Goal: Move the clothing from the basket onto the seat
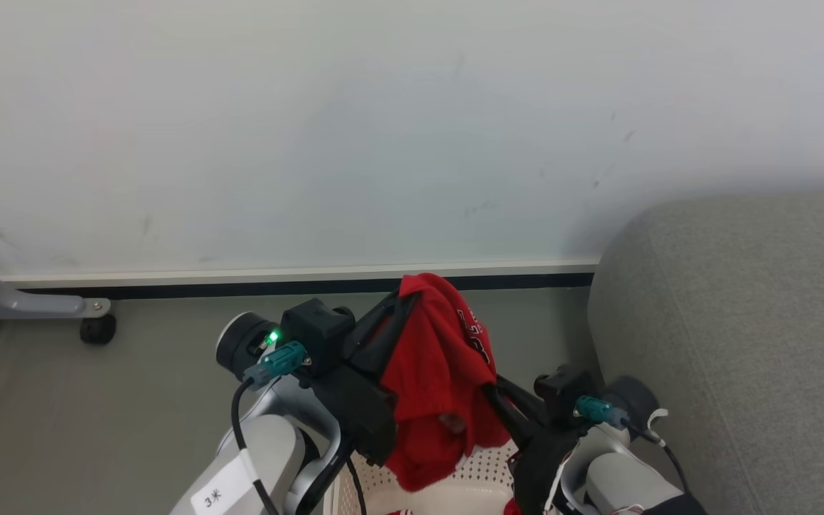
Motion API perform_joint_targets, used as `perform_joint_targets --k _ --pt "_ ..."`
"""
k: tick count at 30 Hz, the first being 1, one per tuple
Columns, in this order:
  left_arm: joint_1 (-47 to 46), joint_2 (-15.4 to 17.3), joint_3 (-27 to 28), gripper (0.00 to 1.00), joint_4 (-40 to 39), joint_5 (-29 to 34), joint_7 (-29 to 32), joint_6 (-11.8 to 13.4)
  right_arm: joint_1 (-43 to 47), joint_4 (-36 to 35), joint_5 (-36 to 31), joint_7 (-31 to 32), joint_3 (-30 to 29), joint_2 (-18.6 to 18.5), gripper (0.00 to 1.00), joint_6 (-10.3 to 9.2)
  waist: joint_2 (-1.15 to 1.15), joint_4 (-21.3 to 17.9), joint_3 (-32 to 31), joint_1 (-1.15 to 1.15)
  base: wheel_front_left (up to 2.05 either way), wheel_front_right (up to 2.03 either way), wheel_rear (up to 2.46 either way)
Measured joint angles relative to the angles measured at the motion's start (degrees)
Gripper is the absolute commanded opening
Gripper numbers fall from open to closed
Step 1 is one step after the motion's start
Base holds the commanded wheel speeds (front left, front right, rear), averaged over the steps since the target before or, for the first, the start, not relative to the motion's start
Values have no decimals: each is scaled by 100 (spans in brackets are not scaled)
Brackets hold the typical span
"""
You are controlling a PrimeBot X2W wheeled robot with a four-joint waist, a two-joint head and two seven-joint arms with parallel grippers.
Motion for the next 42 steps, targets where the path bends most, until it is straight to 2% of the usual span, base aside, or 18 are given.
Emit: perform_joint_targets --k 1,2,9,19,29,42 --pt "37 2 26 80 2 -13 -1 15 -9 0 32 0 -38 0 0 0 0 -27 4 0 0 0 0" --pt "66 7 48 99 5 -31 -2 19 -21 -1 89 0 -76 0 0 0 0 -57 8 0 0 0 0" --pt "292 22 176 100 52 -172 -109 146 -110 -116 297 0 -405 -45 0 1 0 -299 23 0 0 0 0" --pt "722 1 166 100 122 -234 -275 212 -126 -396 348 0 -850 -455 0 -12 0 -759 11 0 0 0 0" --pt "1206 -73 -35 100 134 -233 -465 220 32 -719 339 0 -1094 -926 0 -207 0 -1342 -14 0 0 0 0" --pt "1483 -218 -260 100 235 -214 -658 337 266 -1258 240 0 -1271 -1318 0 -308 0 -2136 18 0 0 0 0"
